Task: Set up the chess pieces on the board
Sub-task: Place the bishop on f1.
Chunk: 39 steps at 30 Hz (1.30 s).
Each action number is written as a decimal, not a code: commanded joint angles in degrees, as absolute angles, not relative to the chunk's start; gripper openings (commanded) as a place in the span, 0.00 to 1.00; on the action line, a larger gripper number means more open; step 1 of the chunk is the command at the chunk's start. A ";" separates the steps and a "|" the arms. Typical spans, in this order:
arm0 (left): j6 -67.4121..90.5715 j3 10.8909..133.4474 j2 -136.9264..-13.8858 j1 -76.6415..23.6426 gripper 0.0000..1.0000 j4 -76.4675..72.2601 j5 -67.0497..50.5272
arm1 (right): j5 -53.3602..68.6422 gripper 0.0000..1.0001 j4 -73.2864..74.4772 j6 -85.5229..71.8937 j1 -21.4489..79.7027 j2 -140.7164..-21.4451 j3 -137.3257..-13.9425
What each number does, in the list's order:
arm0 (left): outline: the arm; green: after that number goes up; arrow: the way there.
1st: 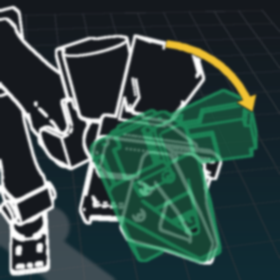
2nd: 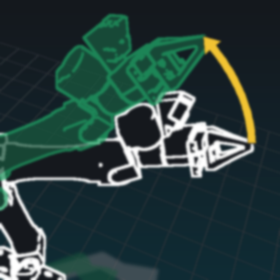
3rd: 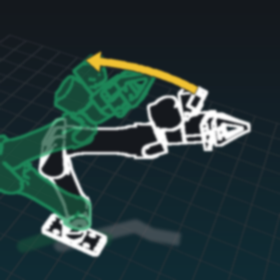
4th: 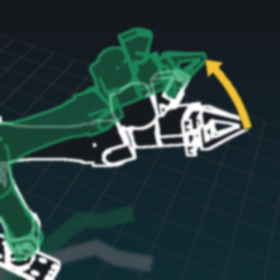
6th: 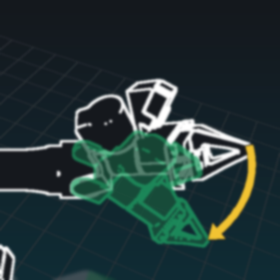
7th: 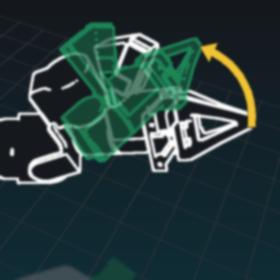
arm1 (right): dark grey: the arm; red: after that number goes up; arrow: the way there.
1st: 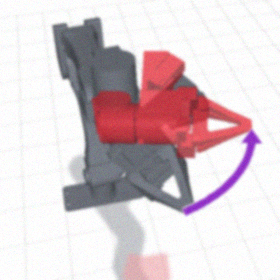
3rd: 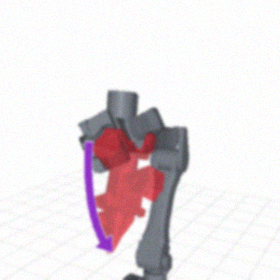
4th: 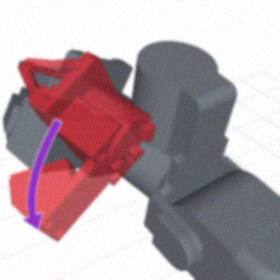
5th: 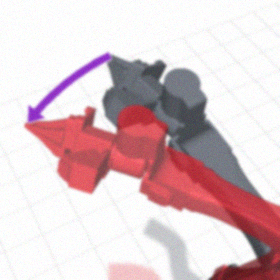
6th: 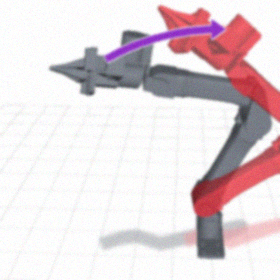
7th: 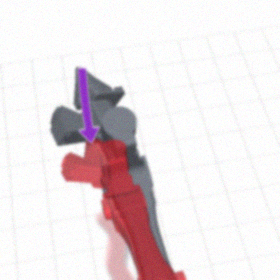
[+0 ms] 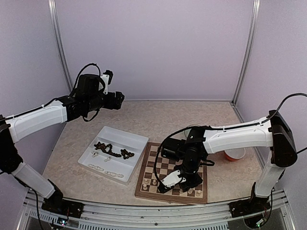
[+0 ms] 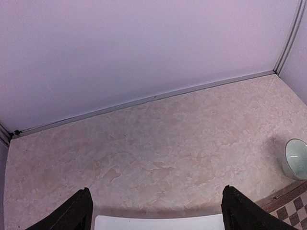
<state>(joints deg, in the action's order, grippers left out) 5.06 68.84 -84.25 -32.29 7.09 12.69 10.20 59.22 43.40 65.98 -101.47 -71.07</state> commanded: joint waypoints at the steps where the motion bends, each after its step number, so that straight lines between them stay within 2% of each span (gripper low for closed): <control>1: 4.66 70.73 -83.14 -32.34 0.91 7.82 11.85 | 9.09 0.08 61.72 42.47 67.22 -101.23 -70.08; 10: 4.75 71.18 -83.53 -32.34 0.91 8.46 11.01 | 9.12 0.15 61.85 42.19 67.59 -101.19 -70.07; 18: 4.84 71.50 -83.98 -32.34 0.91 8.93 10.55 | 10.61 0.28 61.84 42.77 67.59 -100.42 -71.09; 33: 5.14 71.92 -84.11 -32.28 0.90 9.39 10.49 | 13.61 0.30 63.79 44.57 66.24 -97.57 -79.41; 39: 8.34 74.05 -84.24 -32.82 0.84 12.02 13.59 | 16.24 0.31 61.09 45.23 59.22 -92.93 -82.23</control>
<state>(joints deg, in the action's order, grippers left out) 6.15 71.72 -84.55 -32.29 10.39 11.22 13.30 62.39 44.36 64.51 -97.45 -79.70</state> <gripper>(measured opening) 0.869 0.310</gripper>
